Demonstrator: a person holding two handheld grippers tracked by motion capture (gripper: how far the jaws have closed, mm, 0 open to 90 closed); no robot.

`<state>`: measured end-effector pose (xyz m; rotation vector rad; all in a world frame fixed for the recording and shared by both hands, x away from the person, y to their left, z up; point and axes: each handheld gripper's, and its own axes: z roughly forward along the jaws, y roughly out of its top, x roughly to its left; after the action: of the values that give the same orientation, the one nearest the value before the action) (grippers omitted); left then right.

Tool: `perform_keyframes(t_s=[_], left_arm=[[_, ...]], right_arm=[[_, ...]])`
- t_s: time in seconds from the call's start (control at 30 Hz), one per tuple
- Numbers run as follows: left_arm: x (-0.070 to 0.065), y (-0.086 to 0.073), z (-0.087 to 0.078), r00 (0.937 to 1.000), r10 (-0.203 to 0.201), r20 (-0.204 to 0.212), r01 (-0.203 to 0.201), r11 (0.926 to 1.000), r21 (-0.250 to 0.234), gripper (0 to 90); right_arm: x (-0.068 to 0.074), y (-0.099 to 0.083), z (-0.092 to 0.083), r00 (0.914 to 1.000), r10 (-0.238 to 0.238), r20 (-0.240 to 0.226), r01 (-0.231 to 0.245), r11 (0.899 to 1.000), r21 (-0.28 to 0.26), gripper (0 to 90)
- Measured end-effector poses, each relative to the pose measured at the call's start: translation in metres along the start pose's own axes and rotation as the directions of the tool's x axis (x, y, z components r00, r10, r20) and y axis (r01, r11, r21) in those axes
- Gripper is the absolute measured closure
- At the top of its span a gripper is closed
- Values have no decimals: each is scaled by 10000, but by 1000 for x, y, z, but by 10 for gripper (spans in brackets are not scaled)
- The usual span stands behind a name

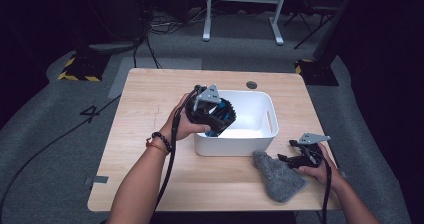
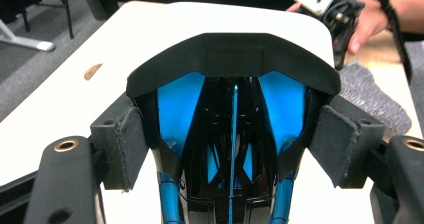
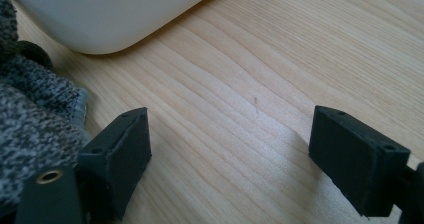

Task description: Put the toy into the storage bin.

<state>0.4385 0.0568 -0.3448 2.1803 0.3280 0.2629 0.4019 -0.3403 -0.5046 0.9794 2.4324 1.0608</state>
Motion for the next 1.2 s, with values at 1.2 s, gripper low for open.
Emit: perform_keyframes(t_s=[1.2], left_arm=[[-1,12,43,9944,223,1034,-518,9550,2920,248]], right_arm=[[0,0,0,9999,-66,-80,66,10000,2,168]])
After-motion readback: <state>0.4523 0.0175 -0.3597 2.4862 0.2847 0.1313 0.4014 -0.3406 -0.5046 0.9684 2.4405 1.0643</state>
